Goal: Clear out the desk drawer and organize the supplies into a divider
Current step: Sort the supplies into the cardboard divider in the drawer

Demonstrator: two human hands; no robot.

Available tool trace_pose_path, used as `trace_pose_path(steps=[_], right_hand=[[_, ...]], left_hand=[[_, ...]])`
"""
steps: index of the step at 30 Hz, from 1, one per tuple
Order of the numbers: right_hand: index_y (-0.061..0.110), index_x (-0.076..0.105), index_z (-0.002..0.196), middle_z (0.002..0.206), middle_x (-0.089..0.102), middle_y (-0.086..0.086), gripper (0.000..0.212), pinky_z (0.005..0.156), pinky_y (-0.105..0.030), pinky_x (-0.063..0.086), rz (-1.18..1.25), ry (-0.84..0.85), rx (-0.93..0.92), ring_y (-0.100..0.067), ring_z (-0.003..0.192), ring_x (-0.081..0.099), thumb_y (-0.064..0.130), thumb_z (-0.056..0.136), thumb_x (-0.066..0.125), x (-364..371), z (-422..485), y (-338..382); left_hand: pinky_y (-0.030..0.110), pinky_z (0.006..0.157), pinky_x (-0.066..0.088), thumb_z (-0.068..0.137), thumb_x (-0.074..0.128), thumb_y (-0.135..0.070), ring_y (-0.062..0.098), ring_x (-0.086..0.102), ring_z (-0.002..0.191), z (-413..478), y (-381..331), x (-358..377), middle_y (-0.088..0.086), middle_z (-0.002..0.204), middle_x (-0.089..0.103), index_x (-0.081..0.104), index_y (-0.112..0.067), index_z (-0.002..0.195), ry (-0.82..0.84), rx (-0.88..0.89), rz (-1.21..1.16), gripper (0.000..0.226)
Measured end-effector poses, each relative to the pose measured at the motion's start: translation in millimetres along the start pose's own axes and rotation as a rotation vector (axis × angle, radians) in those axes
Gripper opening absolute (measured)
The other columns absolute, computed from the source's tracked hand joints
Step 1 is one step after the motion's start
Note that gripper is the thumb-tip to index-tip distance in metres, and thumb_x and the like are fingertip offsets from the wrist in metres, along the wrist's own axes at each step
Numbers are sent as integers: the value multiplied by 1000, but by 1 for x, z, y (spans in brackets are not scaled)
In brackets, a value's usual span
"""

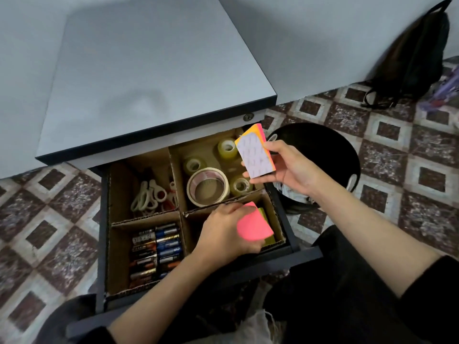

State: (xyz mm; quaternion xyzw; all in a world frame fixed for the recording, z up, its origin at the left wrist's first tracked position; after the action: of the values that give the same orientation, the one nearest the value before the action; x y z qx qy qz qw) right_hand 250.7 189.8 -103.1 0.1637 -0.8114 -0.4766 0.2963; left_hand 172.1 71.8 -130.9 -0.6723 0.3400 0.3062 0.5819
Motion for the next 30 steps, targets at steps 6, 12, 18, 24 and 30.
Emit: trace_pose_path(steps=[6, 12, 18, 24, 30], right_hand=[[5, 57, 115, 103, 67, -20, 42, 73, -36, 59, 12, -14, 24, -30, 86, 68, 32, 84, 50, -8, 9, -13], [12, 61, 105, 103, 67, -21, 42, 76, -39, 58, 8, -2, 12, -36, 90, 66, 37, 72, 55, -8, 11, -12], [13, 60, 106, 104, 67, -20, 42, 79, -39, 57, -17, -2, 18, -33, 92, 67, 38, 72, 55, -8, 10, -13], [14, 61, 104, 103, 68, -19, 29, 79, -38, 57, -32, -12, 28, -33, 93, 67, 33, 84, 54, -8, 9, -14], [9, 63, 103, 97, 70, -17, 35, 69, -34, 59, -118, -5, -2, -29, 83, 70, 31, 76, 67, -10, 7, -8]], left_hand=[[21, 94, 37, 56, 86, -41, 14, 52, 117, 14, -2, 16, -3, 127, 59, 60, -23, 125, 25, -51, -141, 76], [14, 103, 22, 68, 76, -45, 7, 35, 132, 17, 4, 27, -8, 144, 42, 56, -30, 128, 119, -62, -93, 65], [20, 106, 28, 73, 76, -36, 8, 38, 133, 24, -3, 29, -6, 143, 44, 57, -27, 128, 150, 7, 20, 60], [30, 109, 32, 75, 76, -32, 15, 42, 130, 23, -1, 27, -3, 138, 51, 43, -26, 138, 165, -24, -23, 71], [27, 105, 35, 85, 65, -28, 9, 44, 128, 9, -3, 11, -7, 138, 50, 51, -25, 133, 74, 101, -20, 50]])
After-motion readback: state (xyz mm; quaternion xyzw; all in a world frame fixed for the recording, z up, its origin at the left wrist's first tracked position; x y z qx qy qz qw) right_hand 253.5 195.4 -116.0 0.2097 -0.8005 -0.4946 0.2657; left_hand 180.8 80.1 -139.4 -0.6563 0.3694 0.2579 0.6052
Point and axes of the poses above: each hand's wrist, its own z-axis towards the middle knuckle, its own x-axis out of the palm, y = z × x, the point moved 8 cm from there along z, towards the middle knuckle
